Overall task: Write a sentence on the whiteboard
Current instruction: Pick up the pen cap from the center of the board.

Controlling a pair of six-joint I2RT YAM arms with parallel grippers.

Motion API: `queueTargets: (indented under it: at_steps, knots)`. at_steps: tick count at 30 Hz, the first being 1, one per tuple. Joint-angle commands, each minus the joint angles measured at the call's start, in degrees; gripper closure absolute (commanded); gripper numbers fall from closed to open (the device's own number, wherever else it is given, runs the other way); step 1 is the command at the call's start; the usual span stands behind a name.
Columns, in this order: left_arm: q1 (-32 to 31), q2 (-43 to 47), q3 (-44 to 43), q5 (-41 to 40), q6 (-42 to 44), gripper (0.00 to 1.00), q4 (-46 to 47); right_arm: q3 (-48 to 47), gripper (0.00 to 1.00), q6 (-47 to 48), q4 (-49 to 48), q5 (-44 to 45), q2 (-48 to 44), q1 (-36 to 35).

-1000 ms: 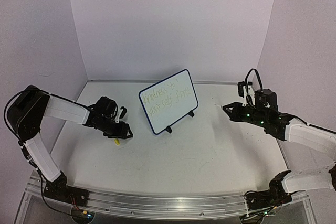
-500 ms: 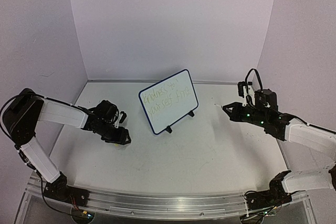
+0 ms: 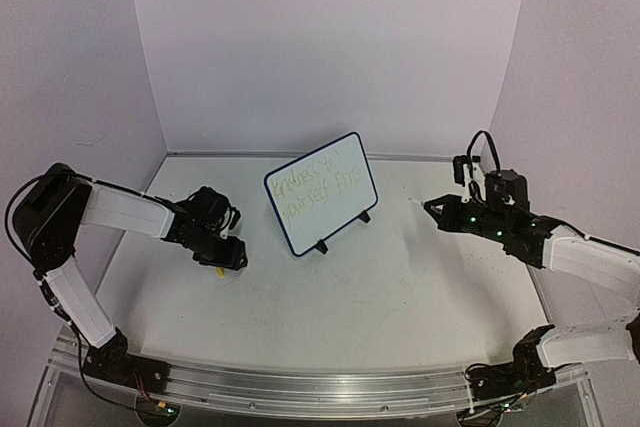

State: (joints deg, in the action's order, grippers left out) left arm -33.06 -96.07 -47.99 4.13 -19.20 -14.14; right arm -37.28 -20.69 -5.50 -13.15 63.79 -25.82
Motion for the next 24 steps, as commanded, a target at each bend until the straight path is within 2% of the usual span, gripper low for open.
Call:
queueTargets:
  at_steps: [1,4,13,24]
  knots:
    - [0.3,1.6,0.4,-3.6,-0.8,0.38,-3.1,-0.6,1.00,-0.2,-1.3,0.1,0.1,-0.3]
    - [0.4,2.1,0.8,-6.0,-1.3,0.38,-3.4,-0.8,1.00,-0.3,-1.3,-0.3,0.6,-0.3]
    - [0.5,3.7,2.3,-6.5,-2.6,0.38,-5.4,-0.5,1.00,-0.7,-1.5,-0.2,0.5,-0.2]
    - [0.5,7.6,5.6,-3.0,-5.6,0.38,-5.7,0.0,1.00,-1.1,-2.0,-0.3,0.7,-0.3]
